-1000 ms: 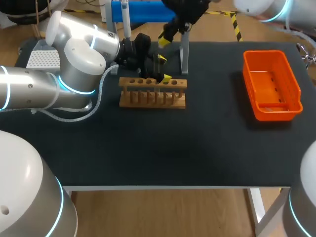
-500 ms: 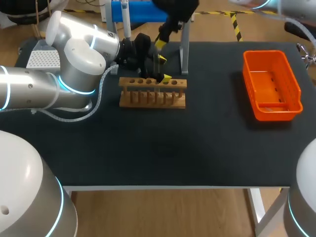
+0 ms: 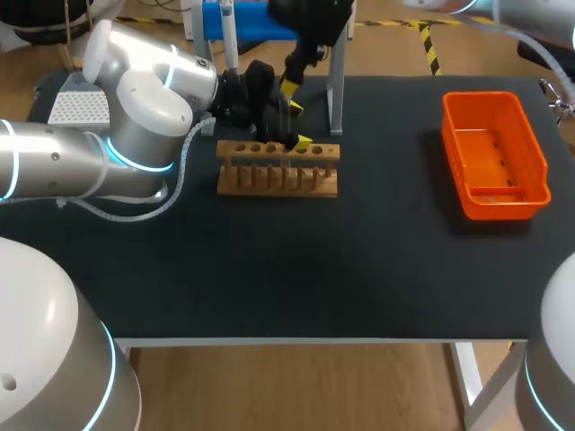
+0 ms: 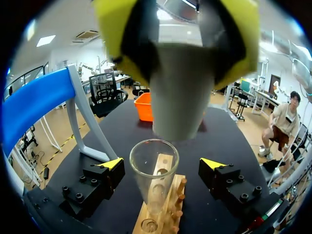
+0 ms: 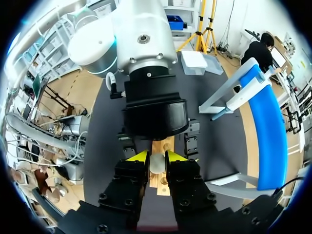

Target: Invert the test tube, pick up the pipette, mount the tip to pipette, aspirate from beaker and dispense into the tube, eject the tip, return the pipette, and cap with the stopper.

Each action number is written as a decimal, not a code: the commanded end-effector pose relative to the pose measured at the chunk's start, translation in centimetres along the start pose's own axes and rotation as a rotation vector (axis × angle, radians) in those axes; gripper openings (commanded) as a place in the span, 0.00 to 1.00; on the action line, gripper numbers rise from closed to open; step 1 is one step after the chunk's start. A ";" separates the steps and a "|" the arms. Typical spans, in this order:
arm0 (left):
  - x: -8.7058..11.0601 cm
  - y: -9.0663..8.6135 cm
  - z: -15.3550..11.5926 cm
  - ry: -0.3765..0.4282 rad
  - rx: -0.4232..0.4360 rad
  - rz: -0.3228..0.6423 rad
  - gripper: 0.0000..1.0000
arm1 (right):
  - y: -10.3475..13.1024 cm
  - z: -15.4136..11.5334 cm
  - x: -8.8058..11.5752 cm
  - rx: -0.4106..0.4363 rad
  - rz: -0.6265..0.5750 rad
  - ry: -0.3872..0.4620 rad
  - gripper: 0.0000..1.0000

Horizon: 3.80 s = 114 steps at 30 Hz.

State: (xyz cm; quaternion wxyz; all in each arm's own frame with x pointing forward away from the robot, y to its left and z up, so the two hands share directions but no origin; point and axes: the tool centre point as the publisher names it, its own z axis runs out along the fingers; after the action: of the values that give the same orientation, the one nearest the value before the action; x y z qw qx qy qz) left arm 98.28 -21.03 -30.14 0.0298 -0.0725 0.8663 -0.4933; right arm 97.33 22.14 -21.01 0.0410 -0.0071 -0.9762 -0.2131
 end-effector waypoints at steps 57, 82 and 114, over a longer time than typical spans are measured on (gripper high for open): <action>-0.1 0.0 0.0 0.003 -0.001 0.000 1.00 | 0.0 -0.9 0.1 0.019 -0.010 -0.019 0.00; -0.1 0.0 0.0 0.003 -0.001 0.000 1.00 | 0.0 -0.9 0.1 0.019 -0.010 -0.019 0.00; -0.1 0.0 0.0 0.003 -0.001 0.000 1.00 | 0.3 -0.4 0.0 0.049 -0.008 -0.016 0.00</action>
State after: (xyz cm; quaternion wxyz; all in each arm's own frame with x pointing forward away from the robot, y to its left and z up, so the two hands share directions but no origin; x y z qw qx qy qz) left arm 98.28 -21.03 -30.14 0.0298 -0.0725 0.8663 -0.4933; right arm 97.12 22.04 -20.62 0.0298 -0.0040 -0.9807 -0.1932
